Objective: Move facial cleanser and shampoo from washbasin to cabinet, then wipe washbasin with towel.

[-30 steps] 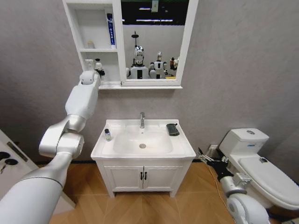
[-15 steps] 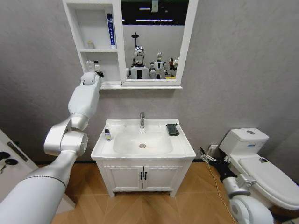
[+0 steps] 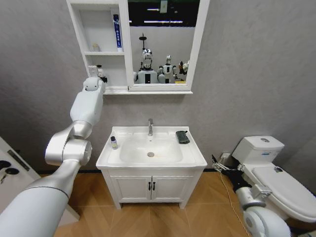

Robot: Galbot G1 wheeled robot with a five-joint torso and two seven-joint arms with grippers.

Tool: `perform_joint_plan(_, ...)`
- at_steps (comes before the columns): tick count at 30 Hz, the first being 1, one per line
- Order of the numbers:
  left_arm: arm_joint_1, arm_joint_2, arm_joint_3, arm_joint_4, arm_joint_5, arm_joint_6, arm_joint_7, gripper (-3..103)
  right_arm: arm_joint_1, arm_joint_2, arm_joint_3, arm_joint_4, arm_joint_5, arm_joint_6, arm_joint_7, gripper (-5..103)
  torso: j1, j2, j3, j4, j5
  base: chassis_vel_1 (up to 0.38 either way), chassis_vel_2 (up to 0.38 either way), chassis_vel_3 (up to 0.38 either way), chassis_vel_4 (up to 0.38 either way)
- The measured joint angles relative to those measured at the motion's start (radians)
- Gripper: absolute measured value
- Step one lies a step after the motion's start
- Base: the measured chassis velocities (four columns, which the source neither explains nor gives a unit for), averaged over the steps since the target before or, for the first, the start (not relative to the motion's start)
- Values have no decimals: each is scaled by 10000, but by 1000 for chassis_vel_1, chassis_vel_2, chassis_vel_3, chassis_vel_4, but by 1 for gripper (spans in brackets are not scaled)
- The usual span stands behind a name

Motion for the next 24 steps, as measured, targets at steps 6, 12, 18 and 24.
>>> perform_joint_plan(6, -4, 77, -43, -11, -5, 9, 34, 78, 80, -101, -46, -57, -17, -1, -20, 100, 0, 0, 0, 1, 1, 0, 0, 0, 0)
perform_joint_plan(12, 602, 664, 471, -1520, -920, 575, -410, 94, 178, -144, -52, -83, -7, -18, 0, 100, 1, 0, 0, -4, 3, 0, 0, 0, 0)
perform_joint_plan(18, 2150, 2179, 1245, -5347, -3049, 1969, -1773, 100, 258, -149, -31, -180, -29, -19, 16, 100, 0, 0, -1, 4, 1, 0, 0, 0, 0)
perform_joint_plan(24, 4005, 3701, 1013, -8942, -4985, 2589, -2571, 100, 638, -347, -103, -102, 80, -569, 377, 100, -1, 0, -1, -5, 5, 0, 0, 0, 0)
